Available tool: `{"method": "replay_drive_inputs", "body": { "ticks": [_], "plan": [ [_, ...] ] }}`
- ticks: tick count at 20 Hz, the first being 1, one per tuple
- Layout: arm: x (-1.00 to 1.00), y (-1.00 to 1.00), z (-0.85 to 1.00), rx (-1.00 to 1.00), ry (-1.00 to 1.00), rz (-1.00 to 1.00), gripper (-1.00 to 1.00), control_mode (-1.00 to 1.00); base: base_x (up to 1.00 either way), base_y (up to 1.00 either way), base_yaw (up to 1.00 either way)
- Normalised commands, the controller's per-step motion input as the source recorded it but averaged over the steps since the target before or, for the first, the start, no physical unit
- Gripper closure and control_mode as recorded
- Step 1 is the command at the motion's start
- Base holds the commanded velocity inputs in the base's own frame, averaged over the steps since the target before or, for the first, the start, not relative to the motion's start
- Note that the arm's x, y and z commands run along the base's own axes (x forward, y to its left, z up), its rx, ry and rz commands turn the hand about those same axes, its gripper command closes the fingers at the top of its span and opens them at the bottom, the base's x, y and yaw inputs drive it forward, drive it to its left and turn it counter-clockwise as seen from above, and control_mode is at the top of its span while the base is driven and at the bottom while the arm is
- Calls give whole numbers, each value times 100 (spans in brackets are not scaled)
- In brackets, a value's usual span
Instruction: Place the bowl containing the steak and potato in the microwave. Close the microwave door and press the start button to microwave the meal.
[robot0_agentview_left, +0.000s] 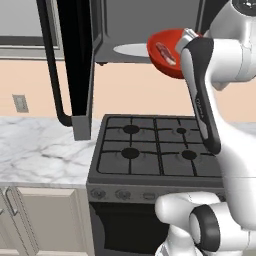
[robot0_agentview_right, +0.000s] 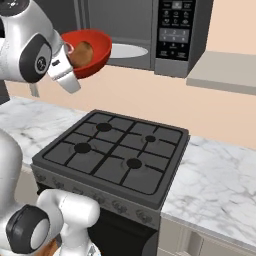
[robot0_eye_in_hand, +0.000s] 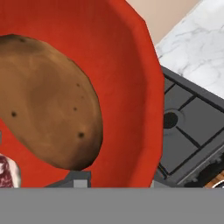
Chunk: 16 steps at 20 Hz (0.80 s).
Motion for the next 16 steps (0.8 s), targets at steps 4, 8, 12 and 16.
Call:
{"method": "replay_drive_inputs", "body": {
  "ticks": [4,8,12,16],
  "plan": [
    [64,-2,12,3,-5,-6,100,-100,0,0,0],
    [63,0,1,1,-7,-1,100,-100,0,0,0],
    [74,0,0,0,-1,0,100,-100,0,0,0],
    [79,0,0,0,4,0,100,-100,0,0,0]
  ]
}}
